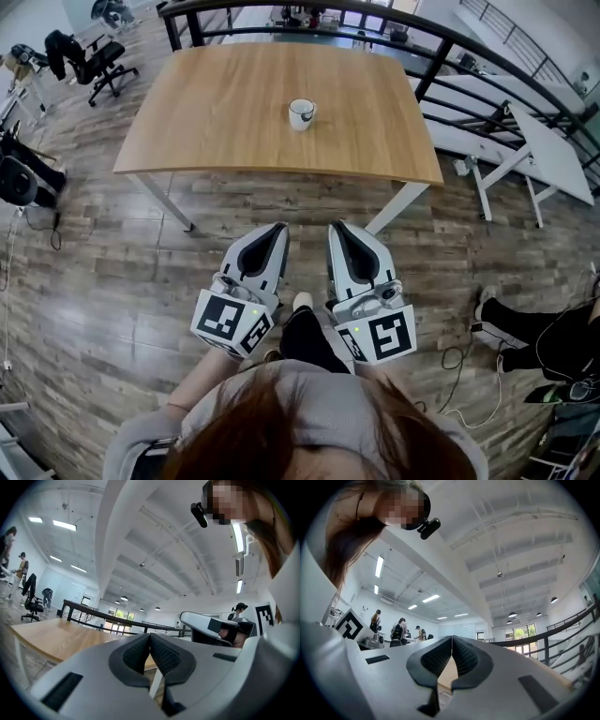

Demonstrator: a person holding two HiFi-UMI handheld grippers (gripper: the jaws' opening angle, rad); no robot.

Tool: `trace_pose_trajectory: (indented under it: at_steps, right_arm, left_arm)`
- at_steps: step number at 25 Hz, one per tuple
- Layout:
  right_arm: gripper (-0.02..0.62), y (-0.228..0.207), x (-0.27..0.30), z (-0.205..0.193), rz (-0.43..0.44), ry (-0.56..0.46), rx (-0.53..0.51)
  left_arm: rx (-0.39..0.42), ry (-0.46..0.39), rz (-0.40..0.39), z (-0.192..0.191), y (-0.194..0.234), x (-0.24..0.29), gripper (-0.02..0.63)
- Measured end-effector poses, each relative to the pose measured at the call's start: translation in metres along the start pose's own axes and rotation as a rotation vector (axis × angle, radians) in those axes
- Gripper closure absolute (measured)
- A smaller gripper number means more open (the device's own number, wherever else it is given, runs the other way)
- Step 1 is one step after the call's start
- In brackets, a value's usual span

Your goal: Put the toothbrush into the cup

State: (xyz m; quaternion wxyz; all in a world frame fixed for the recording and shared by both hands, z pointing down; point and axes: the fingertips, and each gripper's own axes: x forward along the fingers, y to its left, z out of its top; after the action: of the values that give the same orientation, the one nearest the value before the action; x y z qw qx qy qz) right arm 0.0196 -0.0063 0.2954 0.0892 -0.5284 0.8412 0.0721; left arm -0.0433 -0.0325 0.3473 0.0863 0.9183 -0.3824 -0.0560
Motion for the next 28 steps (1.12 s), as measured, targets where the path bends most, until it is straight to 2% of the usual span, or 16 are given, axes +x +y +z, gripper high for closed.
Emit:
trace_pose_trajectory:
  at_steps: [4,7,11,16,21,28]
  right_arm:
    - [0.581,0.059,-0.036,0.010,-0.002,-0.003,-0.019]
    - [0.581,0.084,-0.061,0.009,-0.027,-0.004,-0.020]
    - [0.581,0.093,-0.084,0.008,-0.021,0.013,-0.030]
    - [0.581,0.095,-0.094,0.012,0.032,0.042,0.002]
    - [0.581,0.096,-0.104,0.027,0.063,0.047,-0.074]
    - [0.581,0.102,-0.106,0.045,0.100,0.010,-0.098]
  left_arm:
    - [0.018,-0.008,-0.012,0.001,-0.018,-0.058,0.600]
    - [0.028,-0.010,-0.031,-0.003,-0.032,-0.088,0.600]
    - [0.051,-0.013,-0.036,-0.003,-0.051,-0.105,0.600]
    - [0.054,-0.037,-0.040,0.007,-0.072,-0.106,0.600]
    - [0.053,-0.045,-0.049,0.010,-0.093,-0.102,0.600]
    - [0.081,-0.062,-0.047,0.015,-0.106,-0.102,0.600]
